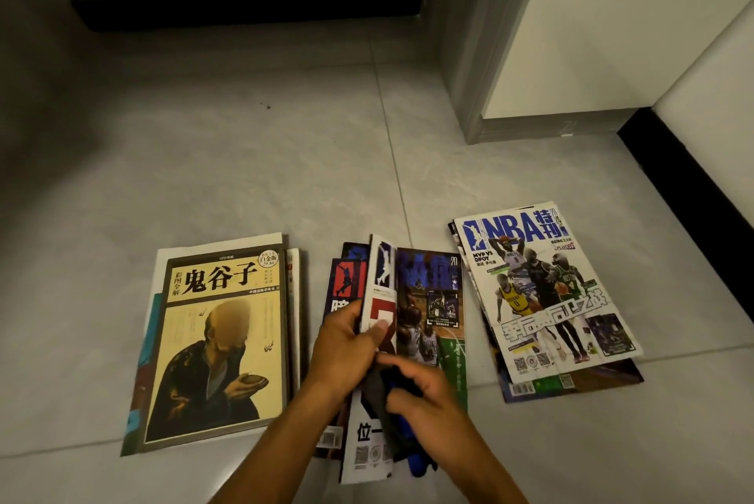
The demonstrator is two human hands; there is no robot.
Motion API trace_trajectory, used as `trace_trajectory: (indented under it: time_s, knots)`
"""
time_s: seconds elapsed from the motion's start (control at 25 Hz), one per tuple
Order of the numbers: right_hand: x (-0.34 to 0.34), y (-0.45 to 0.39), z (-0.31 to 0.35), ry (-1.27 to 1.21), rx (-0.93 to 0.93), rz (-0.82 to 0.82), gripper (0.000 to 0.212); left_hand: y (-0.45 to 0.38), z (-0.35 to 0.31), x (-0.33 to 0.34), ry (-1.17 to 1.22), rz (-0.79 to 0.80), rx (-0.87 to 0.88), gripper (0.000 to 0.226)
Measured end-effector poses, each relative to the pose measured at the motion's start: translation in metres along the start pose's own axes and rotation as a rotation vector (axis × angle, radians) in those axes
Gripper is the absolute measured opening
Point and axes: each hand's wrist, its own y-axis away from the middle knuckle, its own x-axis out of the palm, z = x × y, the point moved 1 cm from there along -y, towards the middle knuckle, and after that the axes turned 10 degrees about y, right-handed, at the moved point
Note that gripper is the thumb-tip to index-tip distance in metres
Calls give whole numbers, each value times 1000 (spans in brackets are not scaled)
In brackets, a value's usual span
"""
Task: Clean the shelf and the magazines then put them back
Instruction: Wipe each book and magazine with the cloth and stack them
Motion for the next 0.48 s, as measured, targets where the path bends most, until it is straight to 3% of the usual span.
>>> trace_trajectory:
  time_s: [0.12, 0.24, 0.36, 0.48]
  knots:
    - [-32, 4, 24, -313, 55, -356, 44, 12, -29, -8, 113, 35, 100, 23]
    - [-59, 1, 55, -395, -71, -561, 39, 20, -57, -18, 275, 103, 216, 25]
    - [-53, -4, 77, -293, -250, -596, 36, 23, -70, -8, 152, 178, 278, 30]
    - [-21, -11, 74, -123, -288, -561, 45, 17, -60, 2, -59, 117, 309, 34]
